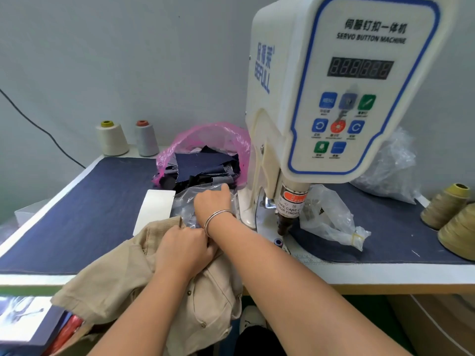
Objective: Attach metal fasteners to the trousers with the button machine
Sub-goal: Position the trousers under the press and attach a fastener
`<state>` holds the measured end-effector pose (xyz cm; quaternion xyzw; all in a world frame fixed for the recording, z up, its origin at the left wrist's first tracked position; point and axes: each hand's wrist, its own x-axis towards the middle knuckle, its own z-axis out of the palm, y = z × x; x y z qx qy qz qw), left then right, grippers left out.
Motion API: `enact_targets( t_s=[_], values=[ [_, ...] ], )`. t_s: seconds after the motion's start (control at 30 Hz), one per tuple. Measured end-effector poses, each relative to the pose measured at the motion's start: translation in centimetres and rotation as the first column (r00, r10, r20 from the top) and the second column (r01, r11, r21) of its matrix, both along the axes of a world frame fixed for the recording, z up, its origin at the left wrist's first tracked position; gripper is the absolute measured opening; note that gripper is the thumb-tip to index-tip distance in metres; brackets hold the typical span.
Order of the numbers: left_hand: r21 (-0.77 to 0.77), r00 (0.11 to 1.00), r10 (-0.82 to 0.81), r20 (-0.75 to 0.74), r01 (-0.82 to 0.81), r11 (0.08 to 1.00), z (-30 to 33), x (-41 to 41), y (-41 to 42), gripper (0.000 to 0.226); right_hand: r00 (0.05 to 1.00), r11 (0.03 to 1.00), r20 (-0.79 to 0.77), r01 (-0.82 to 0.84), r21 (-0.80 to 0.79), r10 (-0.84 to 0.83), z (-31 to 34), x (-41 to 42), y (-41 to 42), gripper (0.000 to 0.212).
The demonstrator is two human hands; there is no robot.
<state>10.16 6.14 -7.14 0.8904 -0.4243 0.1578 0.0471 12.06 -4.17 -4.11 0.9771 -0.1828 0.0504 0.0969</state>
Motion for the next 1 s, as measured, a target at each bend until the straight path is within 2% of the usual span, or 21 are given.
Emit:
enact_targets(
  t_s=[0.1, 0.27, 0.43, 0.57, 0.87, 1.0],
  values=[
    [0.054, 1.0, 0.0, 0.023, -0.001, 0.999, -0.4, 0.3, 0.0, 0.041, 0.999, 0.996, 0.01, -0.037, -0.086, 0.038, 0.0, -0.1, -0.1, 0.022],
    [0.025, 0.999, -0.037, 0.024, 0.036, 0.999, -0.9, 0.4, 0.1, 0.052, 0.994, 0.985, -0.04, -0.102, -0.138, 0.097, 0.1, 0.3, 0.1, 0.025],
    [0.056, 0.999, -0.008, 0.034, 0.006, 0.998, -0.8, 0.5, 0.1, 0.044, 0.998, 0.998, -0.032, -0.06, -0.01, 0.059, -0.3, 0.6, -0.1, 0.02],
    [0.092, 0.999, 0.026, 0.028, -0.028, 0.995, -0.8, 0.4, 0.2, 0.037, 1.0, 0.991, 0.014, 0.016, 0.132, -0.019, -0.4, 0.8, -0.1, 0.026],
    [0.12, 0.999, 0.037, 0.013, -0.038, 0.992, -0.4, 0.2, 0.2, 0.037, 0.999, 0.998, 0.006, -0.035, -0.046, 0.035, 0.2, 0.2, 0.5, 0.025],
    [0.061, 0.999, 0.03, -0.02, -0.028, 0.998, -0.3, 0.1, 0.3, 0.041, 0.996, 0.998, 0.086, 0.001, 0.059, -0.006, 0.2, -0.5, 0.3, 0.026]
  ],
)
